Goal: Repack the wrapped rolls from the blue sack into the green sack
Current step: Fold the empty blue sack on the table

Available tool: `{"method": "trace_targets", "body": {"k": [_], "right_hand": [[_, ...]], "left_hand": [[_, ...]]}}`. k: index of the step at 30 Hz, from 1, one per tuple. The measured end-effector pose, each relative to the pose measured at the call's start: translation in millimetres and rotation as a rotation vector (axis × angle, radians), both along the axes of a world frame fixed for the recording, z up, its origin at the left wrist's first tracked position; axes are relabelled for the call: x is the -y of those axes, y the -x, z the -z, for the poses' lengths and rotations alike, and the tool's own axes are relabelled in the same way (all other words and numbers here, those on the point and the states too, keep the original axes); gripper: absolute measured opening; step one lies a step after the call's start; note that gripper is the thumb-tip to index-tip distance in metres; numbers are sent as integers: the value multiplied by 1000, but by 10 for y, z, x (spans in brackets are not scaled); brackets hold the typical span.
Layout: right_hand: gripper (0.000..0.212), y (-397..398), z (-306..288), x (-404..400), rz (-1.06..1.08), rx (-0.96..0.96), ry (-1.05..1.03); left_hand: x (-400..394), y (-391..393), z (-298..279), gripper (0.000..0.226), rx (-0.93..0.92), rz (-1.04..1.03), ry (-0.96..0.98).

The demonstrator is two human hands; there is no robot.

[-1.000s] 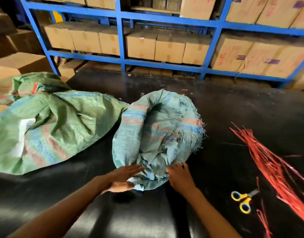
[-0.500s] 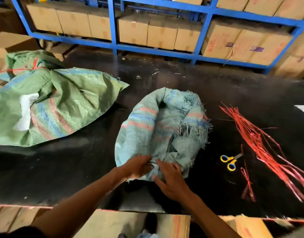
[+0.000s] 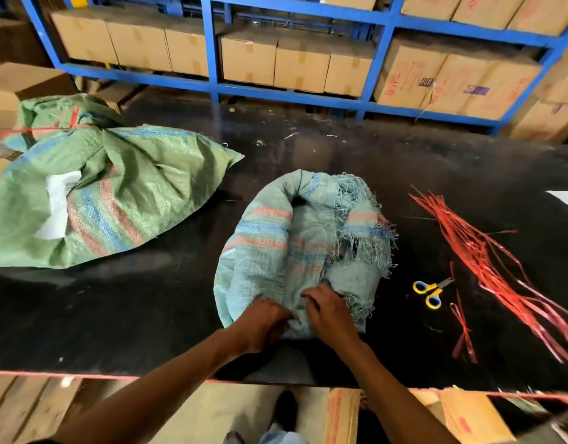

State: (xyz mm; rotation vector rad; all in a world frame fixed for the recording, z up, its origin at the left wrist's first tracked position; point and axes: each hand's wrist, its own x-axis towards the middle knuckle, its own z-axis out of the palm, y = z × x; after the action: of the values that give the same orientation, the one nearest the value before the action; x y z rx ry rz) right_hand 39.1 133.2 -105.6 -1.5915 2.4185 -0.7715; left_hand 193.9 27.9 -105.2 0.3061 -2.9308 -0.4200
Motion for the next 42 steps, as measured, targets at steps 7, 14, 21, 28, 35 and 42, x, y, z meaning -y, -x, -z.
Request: {"method": "trace_targets", "body": {"k": [7, 14, 21, 28, 35, 42], "right_hand": [[27, -189, 142, -252, -125, -297, 29], [37, -40, -5, 78, 6, 8, -330], [24, -62, -88, 121, -62, -229, -157], [48, 67, 113, -125, -24, -411, -231], [63, 253, -116, 315, 82, -191, -466], [37, 386, -106, 406, 84, -425, -201]], "left_hand": [[381, 135, -124, 12, 358, -294, -951], [202, -53, -143, 45, -36, -79, 119], [312, -122, 126, 38, 37, -70, -23], [555, 340, -161, 29, 304, -129, -345], [399, 346, -57, 42, 133, -76, 365], [849, 432, 1, 50, 187, -49, -15]]}}
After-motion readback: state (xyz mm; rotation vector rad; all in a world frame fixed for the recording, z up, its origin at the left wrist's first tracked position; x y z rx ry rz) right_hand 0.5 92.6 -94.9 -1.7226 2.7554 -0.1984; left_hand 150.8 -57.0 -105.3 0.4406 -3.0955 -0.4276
